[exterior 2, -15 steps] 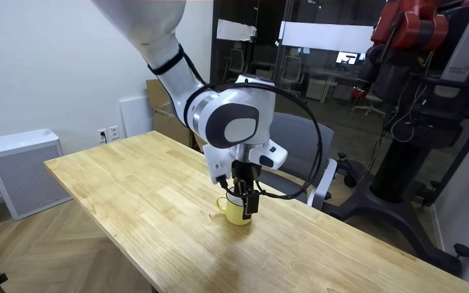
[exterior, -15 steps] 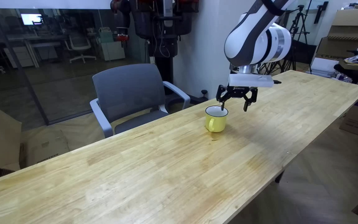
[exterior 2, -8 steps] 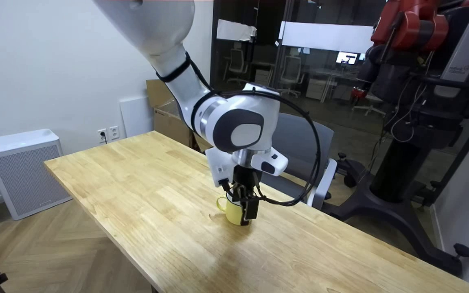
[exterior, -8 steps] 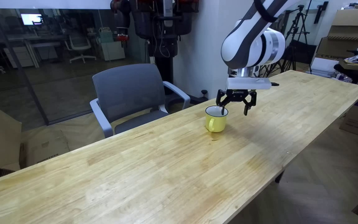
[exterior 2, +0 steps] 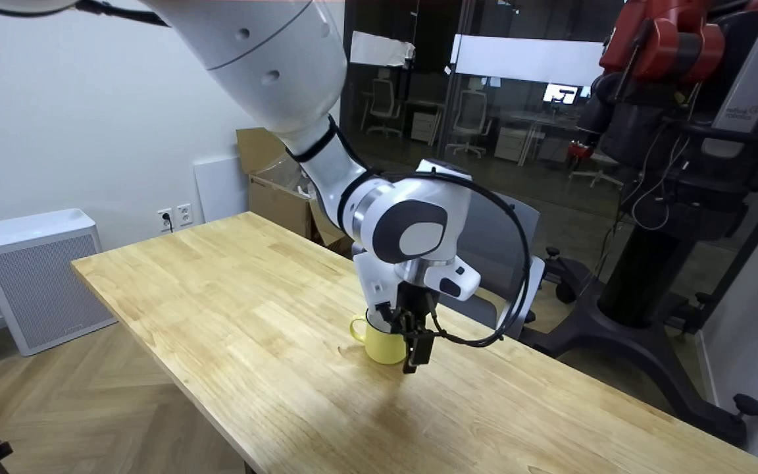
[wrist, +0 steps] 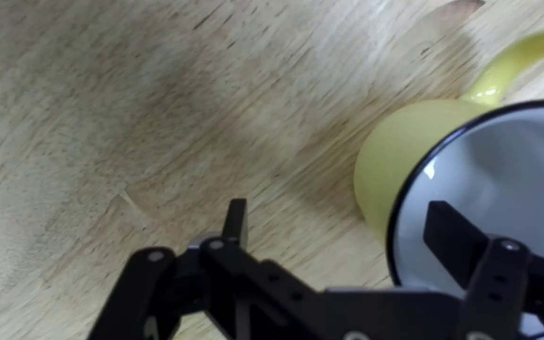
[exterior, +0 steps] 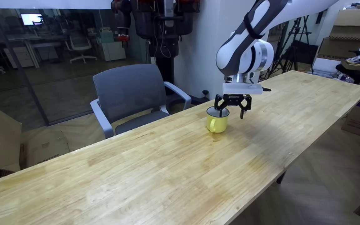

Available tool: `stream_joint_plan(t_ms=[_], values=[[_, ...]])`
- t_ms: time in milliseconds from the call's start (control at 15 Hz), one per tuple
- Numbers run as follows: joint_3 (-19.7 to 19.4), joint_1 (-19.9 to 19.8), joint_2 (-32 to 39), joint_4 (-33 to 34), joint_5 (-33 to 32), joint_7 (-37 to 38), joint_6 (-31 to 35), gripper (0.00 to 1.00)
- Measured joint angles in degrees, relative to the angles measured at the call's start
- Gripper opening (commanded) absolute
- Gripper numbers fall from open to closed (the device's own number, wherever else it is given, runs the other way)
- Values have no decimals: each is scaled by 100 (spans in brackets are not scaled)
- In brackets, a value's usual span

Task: Move the yellow mug forwards

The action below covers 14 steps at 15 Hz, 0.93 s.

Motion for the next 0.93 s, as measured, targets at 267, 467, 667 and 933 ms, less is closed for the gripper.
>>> stream_joint_plan(t_ms=[267, 467, 667, 933], values=[[8, -30, 257, 360, 96, 11, 17, 41], [50, -28, 320, 478, 112, 11, 32, 21], [97, -27, 341, 507, 123, 11, 124, 2], [123, -17, 343, 507, 126, 14, 253, 2]])
